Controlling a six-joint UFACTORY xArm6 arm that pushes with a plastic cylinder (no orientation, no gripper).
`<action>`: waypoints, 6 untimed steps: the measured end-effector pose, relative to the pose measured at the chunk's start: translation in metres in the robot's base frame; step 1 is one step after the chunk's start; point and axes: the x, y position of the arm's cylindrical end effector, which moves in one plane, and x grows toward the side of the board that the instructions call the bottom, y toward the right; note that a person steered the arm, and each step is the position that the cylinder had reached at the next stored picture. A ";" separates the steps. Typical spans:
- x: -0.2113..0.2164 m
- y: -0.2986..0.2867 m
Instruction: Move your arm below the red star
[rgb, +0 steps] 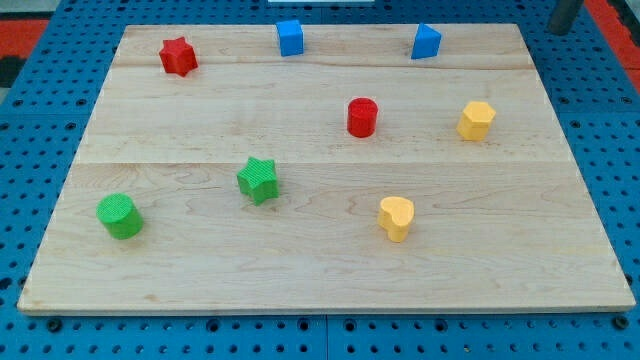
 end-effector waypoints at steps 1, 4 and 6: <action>0.031 -0.005; 0.107 -0.264; 0.100 -0.400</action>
